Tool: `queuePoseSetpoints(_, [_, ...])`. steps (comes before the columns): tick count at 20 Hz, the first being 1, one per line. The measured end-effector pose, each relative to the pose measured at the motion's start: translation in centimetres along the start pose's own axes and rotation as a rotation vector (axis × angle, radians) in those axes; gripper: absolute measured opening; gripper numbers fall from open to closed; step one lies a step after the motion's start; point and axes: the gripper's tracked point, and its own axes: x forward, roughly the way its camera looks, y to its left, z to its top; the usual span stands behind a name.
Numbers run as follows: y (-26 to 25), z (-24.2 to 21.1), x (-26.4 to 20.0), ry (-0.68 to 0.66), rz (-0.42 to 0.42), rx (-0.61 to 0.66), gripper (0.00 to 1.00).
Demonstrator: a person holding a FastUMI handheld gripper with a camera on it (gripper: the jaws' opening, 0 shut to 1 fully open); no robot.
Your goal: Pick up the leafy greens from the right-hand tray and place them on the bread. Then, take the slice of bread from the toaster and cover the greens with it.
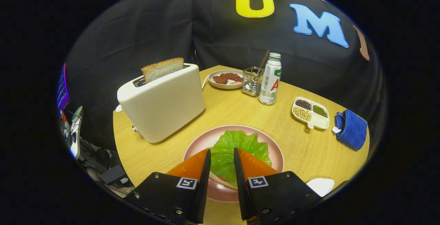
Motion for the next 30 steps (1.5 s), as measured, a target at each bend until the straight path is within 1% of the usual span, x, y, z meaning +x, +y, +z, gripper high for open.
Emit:
queuePoseSetpoints(6, [4.0,4.2,-0.3,-0.093,0.027,-0.018,0.39])
queuePoseSetpoints(14, [12.4,10.7,0.6,-0.256,0.144,0.001,0.39])
queuePoseSetpoints(17, [14.3,12.2,1.7,-0.294,0.166,0.025,0.39])
queuePoseSetpoints(21, [15.4,13.2,3.7,-0.307,0.147,0.037,0.39])
queuePoseSetpoints(24, [15.0,13.7,5.2,-0.319,0.088,0.051,0.39])
queuePoseSetpoints(27, [15.1,14.4,6.2,-0.348,0.051,0.072,0.39])
queuePoseSetpoints(30, [15.0,14.5,7.1,-0.363,0.026,0.066,0.39])
